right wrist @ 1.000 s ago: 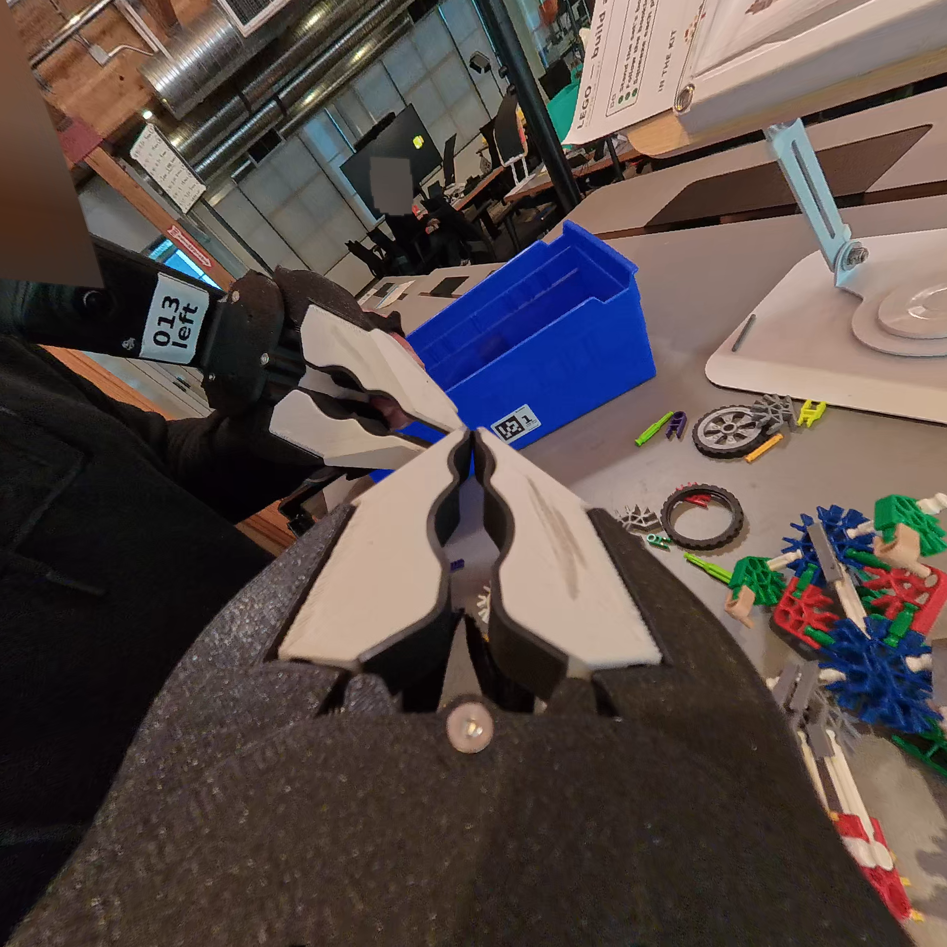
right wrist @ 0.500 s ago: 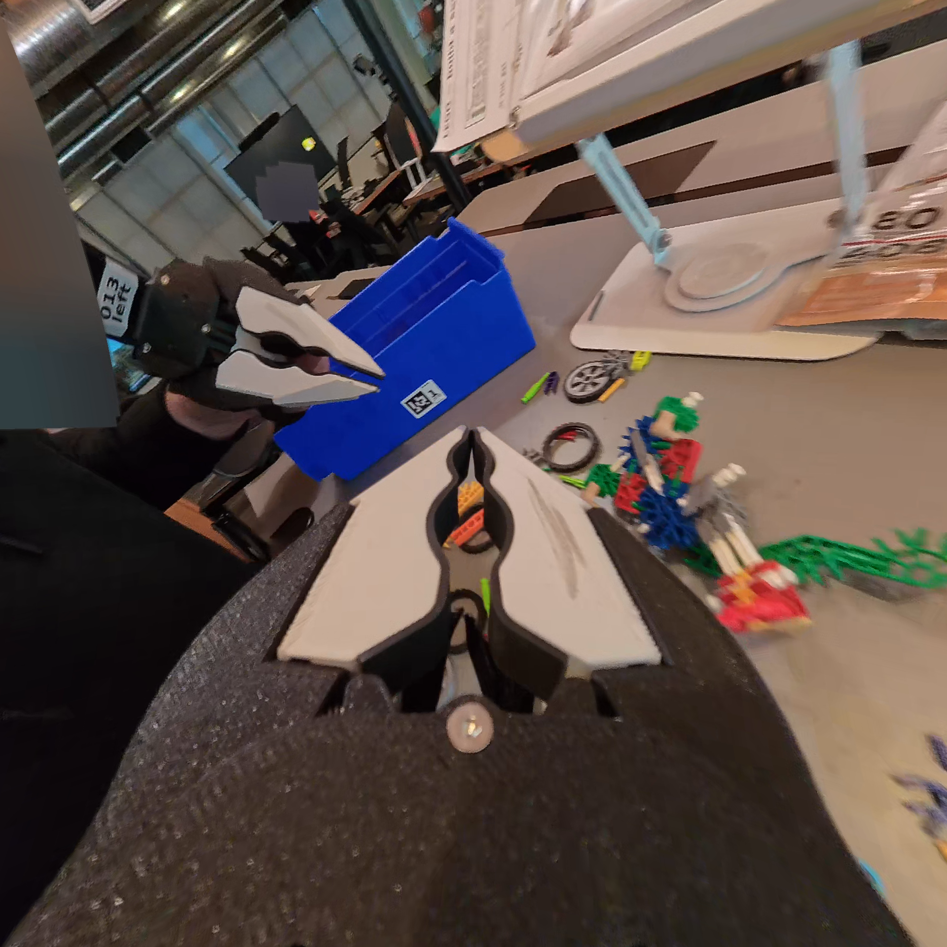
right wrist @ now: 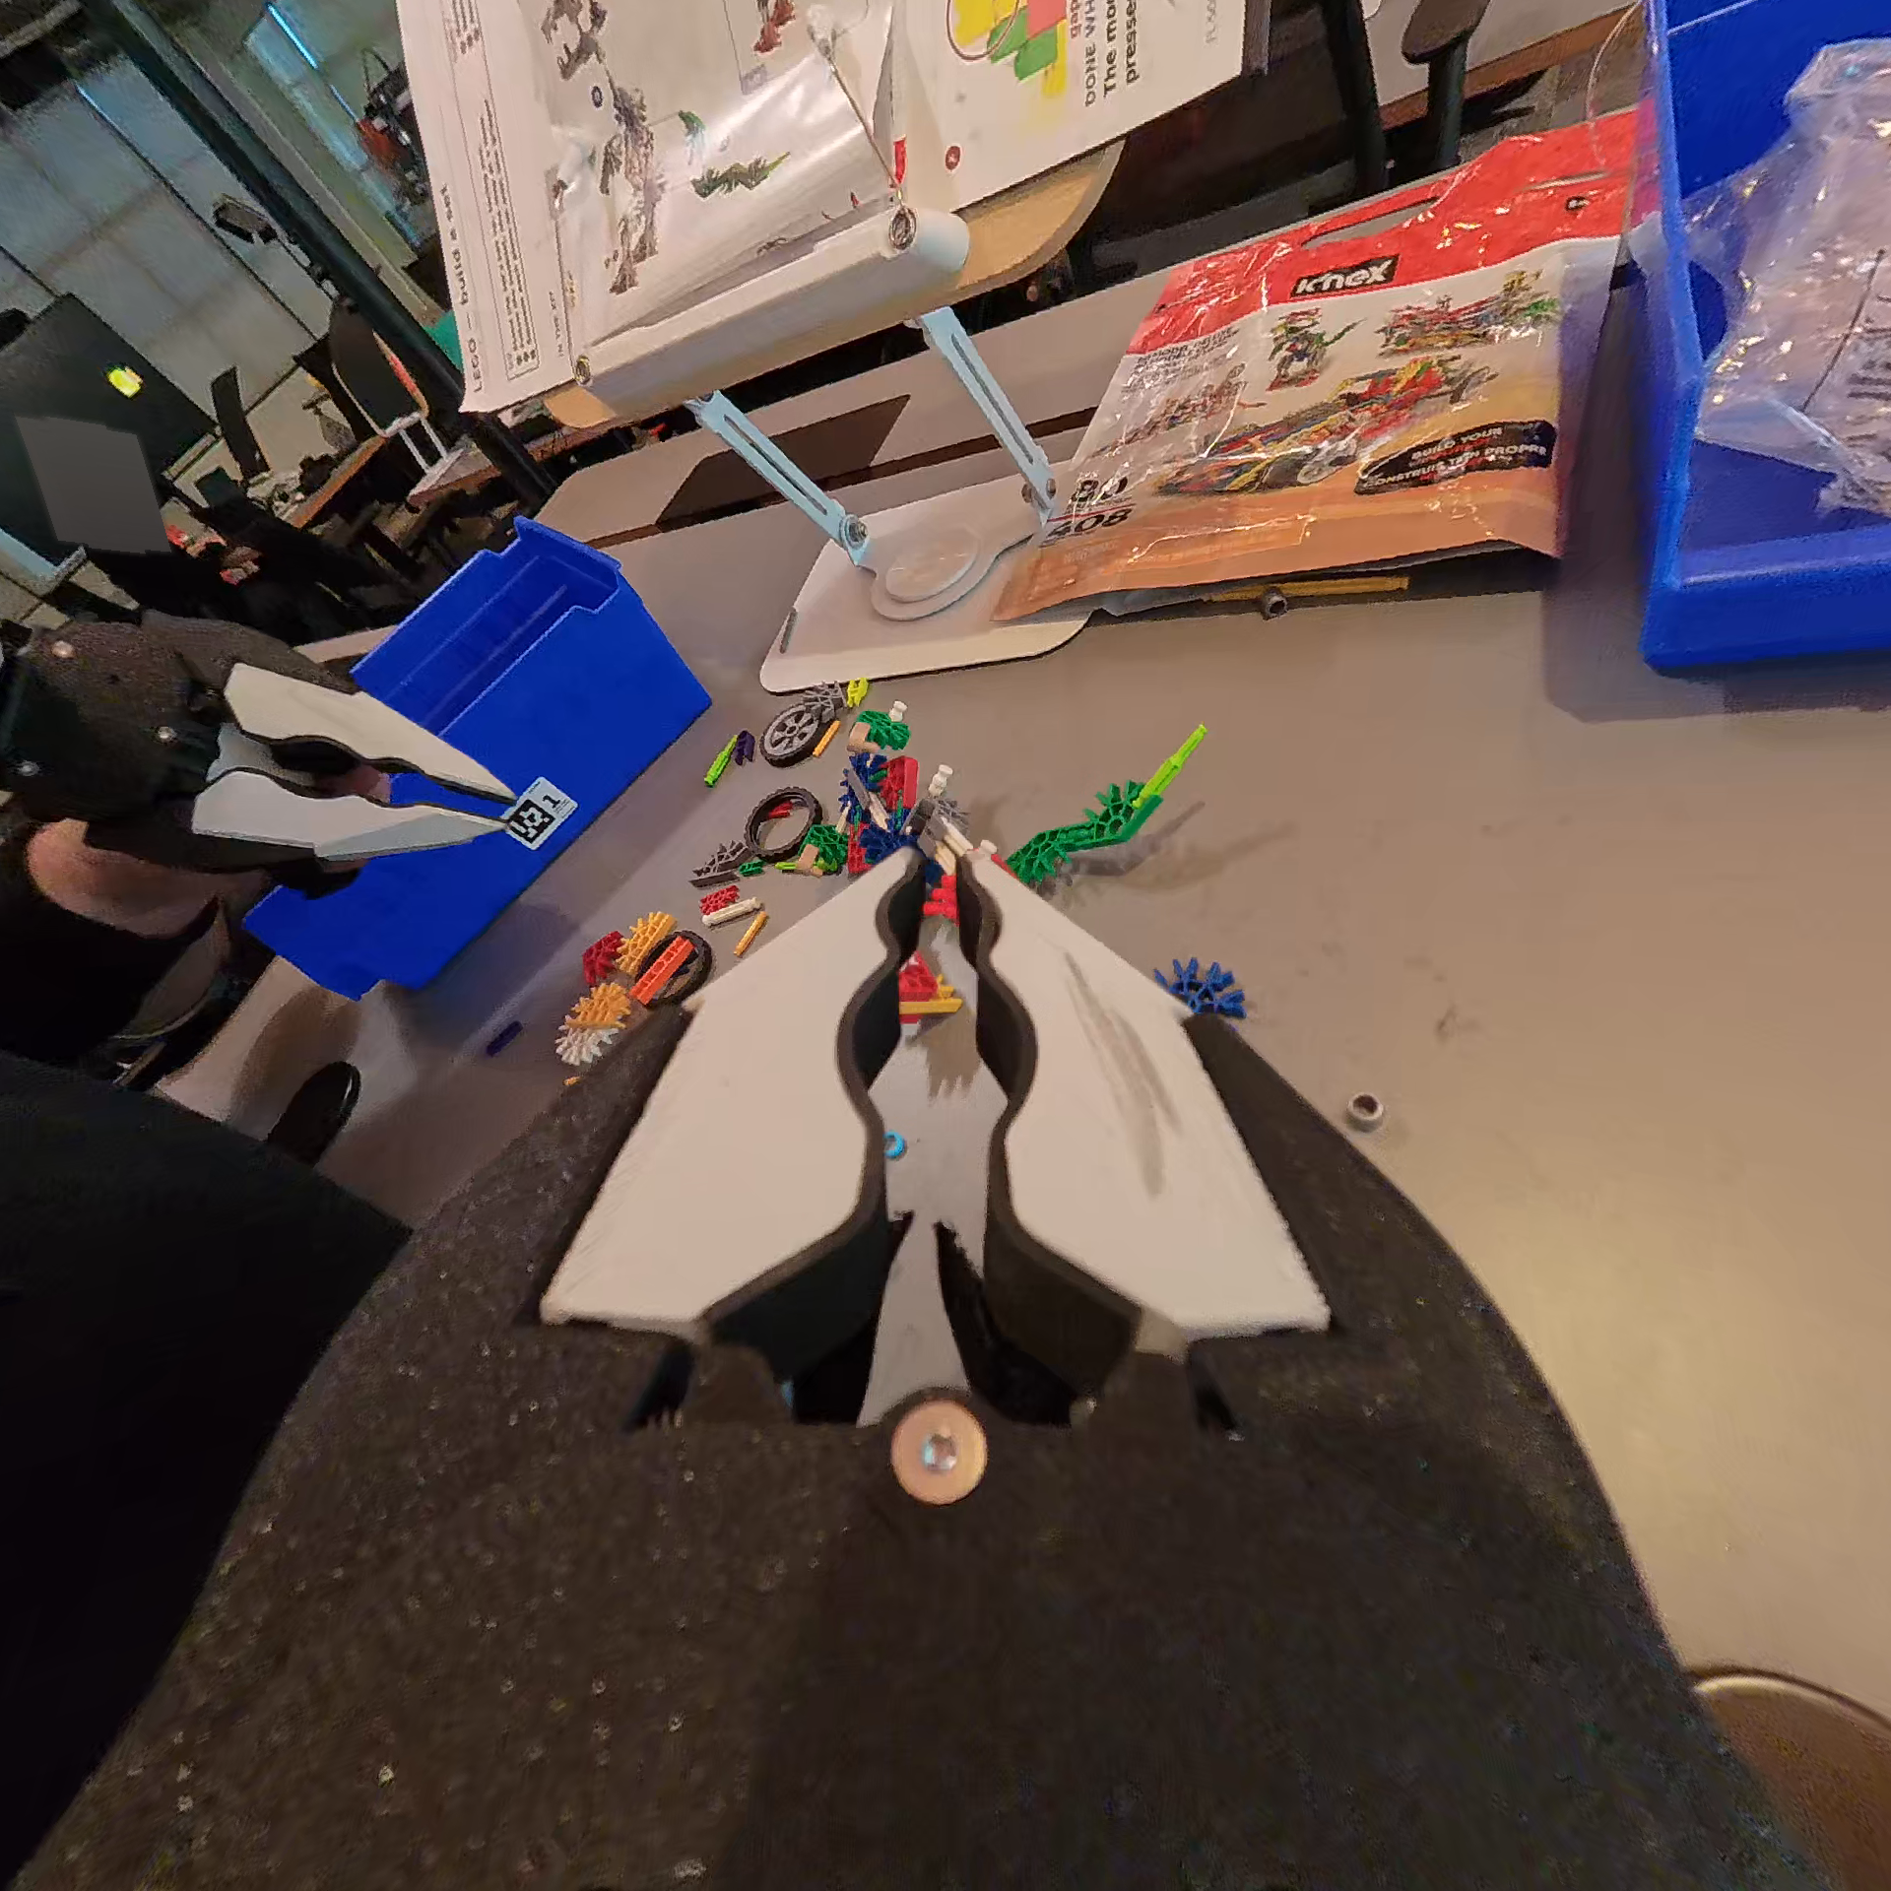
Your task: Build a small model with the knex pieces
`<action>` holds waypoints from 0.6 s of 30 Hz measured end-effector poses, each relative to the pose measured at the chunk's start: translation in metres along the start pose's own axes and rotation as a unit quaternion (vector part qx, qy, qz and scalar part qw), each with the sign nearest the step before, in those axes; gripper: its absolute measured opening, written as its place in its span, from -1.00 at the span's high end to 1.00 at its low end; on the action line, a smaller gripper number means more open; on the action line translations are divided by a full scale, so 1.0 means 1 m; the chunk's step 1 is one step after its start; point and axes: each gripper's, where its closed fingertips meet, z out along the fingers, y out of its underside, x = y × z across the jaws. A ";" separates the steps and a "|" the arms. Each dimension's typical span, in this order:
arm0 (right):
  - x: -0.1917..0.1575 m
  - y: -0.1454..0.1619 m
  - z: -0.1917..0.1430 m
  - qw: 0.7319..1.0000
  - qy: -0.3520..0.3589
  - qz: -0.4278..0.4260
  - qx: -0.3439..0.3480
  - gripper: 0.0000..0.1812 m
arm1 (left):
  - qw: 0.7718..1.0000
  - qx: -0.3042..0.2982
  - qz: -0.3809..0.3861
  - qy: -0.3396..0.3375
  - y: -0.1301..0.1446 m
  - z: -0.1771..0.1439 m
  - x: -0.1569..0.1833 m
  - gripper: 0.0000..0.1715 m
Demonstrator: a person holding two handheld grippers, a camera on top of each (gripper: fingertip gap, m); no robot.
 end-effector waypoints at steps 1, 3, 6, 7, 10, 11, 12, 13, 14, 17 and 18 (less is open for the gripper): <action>-0.001 0.001 -0.003 1.000 0.002 -0.002 0.001 0.92 | 1.000 -0.001 0.002 0.005 -0.002 0.002 0.002 0.94; -0.005 0.002 -0.010 1.000 0.007 -0.008 0.008 0.91 | 1.000 0.001 0.008 0.013 -0.008 0.005 0.006 0.93; -0.010 0.005 -0.028 0.999 0.019 -0.008 0.028 0.91 | 0.999 0.005 0.018 0.029 -0.016 0.007 0.017 0.90; -0.012 0.007 -0.036 0.999 0.025 -0.006 0.036 0.91 | 0.999 0.005 0.023 0.034 -0.017 0.008 0.022 0.90; -0.019 0.019 -0.060 0.997 0.044 0.007 0.058 0.91 | 0.998 0.003 0.039 0.046 -0.020 0.007 0.037 0.88; -0.023 0.024 -0.069 0.997 0.049 0.010 0.064 0.91 | 0.998 0.003 0.042 0.049 -0.021 0.006 0.042 0.87; -0.027 0.029 -0.076 0.996 0.054 0.011 0.069 0.91 | 0.998 0.003 0.045 0.052 -0.021 0.004 0.048 0.87; -0.032 0.034 -0.084 0.996 0.058 0.013 0.073 0.91 | 0.998 0.000 0.046 0.054 -0.021 0.003 0.053 0.86; -0.036 0.038 -0.091 0.995 0.062 0.014 0.077 0.91 | 0.997 -0.001 0.047 0.055 -0.021 0.001 0.058 0.85; -0.048 0.052 -0.108 0.994 0.068 0.018 0.086 0.90 | 0.997 -0.009 0.049 0.055 -0.019 -0.004 0.072 0.83; -0.051 0.055 -0.113 0.993 0.071 0.018 0.090 0.90 | 0.997 -0.012 0.049 0.055 -0.018 -0.005 0.076 0.82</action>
